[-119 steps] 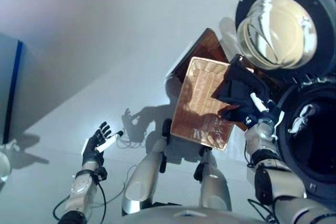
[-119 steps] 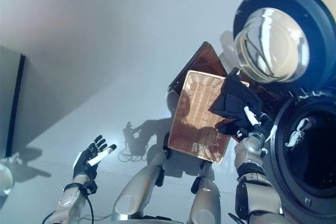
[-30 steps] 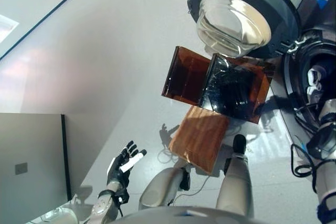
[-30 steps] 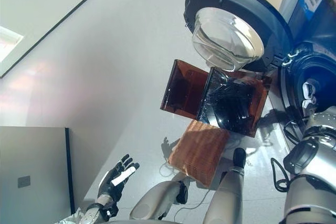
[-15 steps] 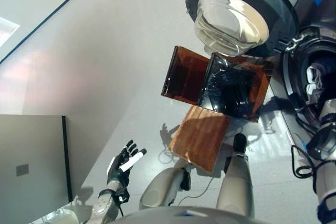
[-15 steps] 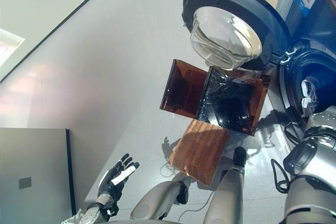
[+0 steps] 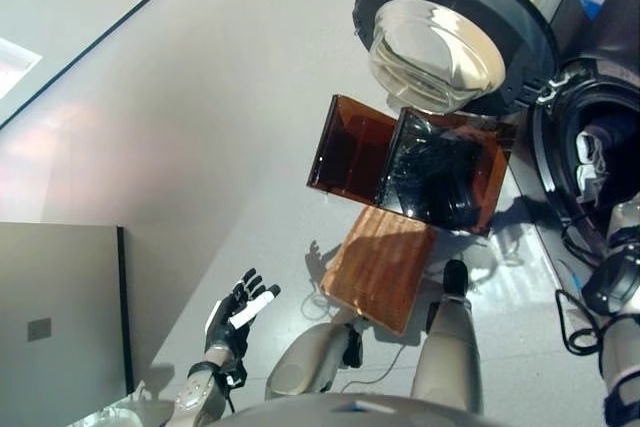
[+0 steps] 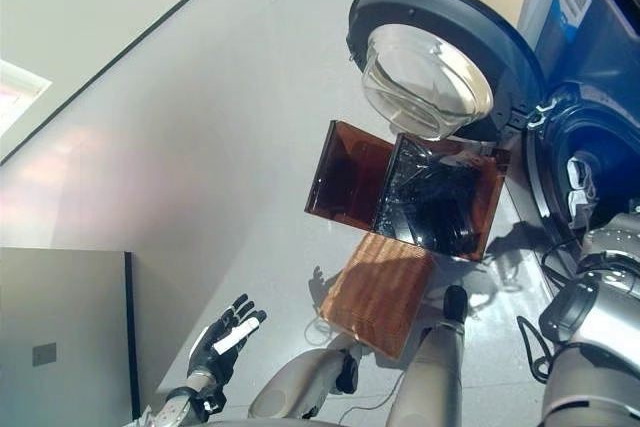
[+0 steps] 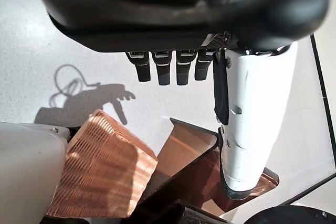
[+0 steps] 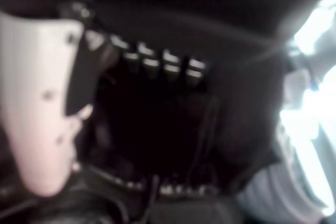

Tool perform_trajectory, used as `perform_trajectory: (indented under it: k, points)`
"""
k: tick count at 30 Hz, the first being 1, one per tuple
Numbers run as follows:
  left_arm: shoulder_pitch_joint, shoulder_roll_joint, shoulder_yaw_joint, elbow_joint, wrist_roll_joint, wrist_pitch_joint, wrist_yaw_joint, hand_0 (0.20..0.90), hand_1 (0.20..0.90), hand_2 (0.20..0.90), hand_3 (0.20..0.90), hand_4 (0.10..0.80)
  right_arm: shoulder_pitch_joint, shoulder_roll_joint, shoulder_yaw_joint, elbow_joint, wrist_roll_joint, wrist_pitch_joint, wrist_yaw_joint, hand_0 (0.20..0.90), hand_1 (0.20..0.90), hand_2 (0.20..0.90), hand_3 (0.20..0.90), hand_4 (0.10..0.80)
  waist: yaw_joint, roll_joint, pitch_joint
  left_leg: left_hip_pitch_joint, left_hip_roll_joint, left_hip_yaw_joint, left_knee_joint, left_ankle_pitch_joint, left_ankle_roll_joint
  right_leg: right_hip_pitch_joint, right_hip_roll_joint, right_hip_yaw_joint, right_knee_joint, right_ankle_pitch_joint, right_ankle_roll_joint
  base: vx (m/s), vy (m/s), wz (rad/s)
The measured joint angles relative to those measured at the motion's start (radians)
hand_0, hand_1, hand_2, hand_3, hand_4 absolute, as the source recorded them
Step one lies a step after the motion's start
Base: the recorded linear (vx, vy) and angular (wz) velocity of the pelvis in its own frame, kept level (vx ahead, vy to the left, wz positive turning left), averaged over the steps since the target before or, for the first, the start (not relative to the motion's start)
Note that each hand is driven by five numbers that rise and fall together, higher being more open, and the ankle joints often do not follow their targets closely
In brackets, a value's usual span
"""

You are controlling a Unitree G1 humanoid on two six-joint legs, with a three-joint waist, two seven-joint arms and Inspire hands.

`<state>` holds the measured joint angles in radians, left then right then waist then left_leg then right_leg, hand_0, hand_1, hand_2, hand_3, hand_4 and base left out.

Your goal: Pick up the clothes and place them into the washing machine

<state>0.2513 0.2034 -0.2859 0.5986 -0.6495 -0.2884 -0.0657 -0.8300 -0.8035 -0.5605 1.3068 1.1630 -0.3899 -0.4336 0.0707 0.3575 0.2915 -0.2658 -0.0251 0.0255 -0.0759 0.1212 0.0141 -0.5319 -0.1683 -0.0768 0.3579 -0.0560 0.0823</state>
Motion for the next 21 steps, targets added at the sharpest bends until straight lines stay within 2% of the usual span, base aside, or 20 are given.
perform_trajectory:
  k: [4,9,16,21]
  points:
    - [-0.001,-0.005,0.002,0.0,0.0,0.0,0.0,0.9,0.9,0.9,0.9,0.8,0.062,0.044,0.018,-0.059,-0.022,0.0,0.0,0.9,0.9,0.9,0.9,0.8,-0.003,-0.002,0.002,0.022,0.006,0.0,-0.002,-0.002,0.002,0.029,0.008,-0.002,-0.017,0.005,-0.004,0.022,0.058,-0.05]
    - [-0.002,-0.027,0.017,0.013,0.001,0.0,0.001,0.9,0.9,0.9,0.9,0.8,0.154,0.149,0.006,-0.17,-0.067,-0.006,-0.003,0.9,0.9,0.9,0.9,0.8,-0.025,-0.007,0.005,0.048,0.013,-0.002,-0.002,-0.014,0.004,0.068,0.013,-0.013,-0.037,0.003,0.002,0.046,0.06,0.0]
    - [0.001,-0.042,0.066,0.04,0.012,0.001,0.01,0.9,0.9,0.9,0.9,0.8,0.249,0.284,-0.035,-0.242,-0.079,-0.042,-0.03,0.9,0.9,0.9,0.9,0.8,-0.038,-0.059,-0.014,0.088,0.012,-0.006,-0.002,-0.027,0.014,0.13,0.012,-0.021,-0.077,0.012,0.012,0.039,0.054,0.01]
    - [0.007,-0.041,0.095,0.061,0.024,0.001,0.026,0.9,0.9,0.9,0.9,0.8,0.317,0.395,-0.035,-0.268,-0.097,-0.054,-0.044,0.9,0.9,0.9,0.9,0.8,-0.053,-0.097,-0.029,0.119,0.009,-0.008,-0.002,-0.038,0.023,0.196,0.013,-0.028,-0.149,0.048,0.017,0.018,0.047,-0.05]
